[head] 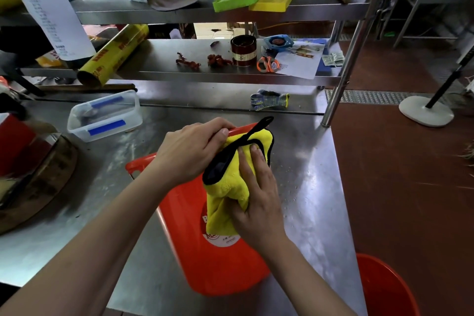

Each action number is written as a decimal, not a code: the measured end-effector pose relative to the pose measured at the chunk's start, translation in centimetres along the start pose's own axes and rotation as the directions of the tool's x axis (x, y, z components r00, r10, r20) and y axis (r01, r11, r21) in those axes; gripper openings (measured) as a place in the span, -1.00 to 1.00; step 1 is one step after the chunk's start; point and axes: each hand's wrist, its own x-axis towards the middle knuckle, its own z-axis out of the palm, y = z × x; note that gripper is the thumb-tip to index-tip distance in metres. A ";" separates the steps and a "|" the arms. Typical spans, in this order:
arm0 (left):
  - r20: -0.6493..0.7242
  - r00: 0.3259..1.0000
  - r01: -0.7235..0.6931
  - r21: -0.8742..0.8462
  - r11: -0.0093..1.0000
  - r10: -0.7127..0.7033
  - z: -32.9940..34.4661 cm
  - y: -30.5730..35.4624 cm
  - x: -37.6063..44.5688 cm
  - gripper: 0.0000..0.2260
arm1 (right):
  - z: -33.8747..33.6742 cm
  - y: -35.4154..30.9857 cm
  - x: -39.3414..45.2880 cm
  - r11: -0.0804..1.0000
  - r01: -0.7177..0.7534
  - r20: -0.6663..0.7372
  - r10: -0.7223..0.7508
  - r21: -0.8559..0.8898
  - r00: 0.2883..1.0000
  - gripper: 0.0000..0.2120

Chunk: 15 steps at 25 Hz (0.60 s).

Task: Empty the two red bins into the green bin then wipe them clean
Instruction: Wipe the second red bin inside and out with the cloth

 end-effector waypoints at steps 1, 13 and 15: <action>-0.005 1.000 -0.001 0.007 1.000 0.001 0.1 -0.1 0.0 -0.63 | 0.0 0.0 -0.2 1.000 0.002 -0.001 -0.002 0.002 1.000 -0.19; 0.045 0.997 0.059 0.046 0.997 -0.061 -0.8 -2.2 0.6 -0.55 | -0.1 4.2 -9.5 0.994 -0.041 0.099 0.031 0.102 0.995 -0.20; 0.027 0.998 0.059 0.046 0.997 -0.060 -0.7 -2.5 0.8 -0.54 | -0.3 4.5 -10.1 0.992 -0.067 0.107 0.056 0.106 0.993 -0.21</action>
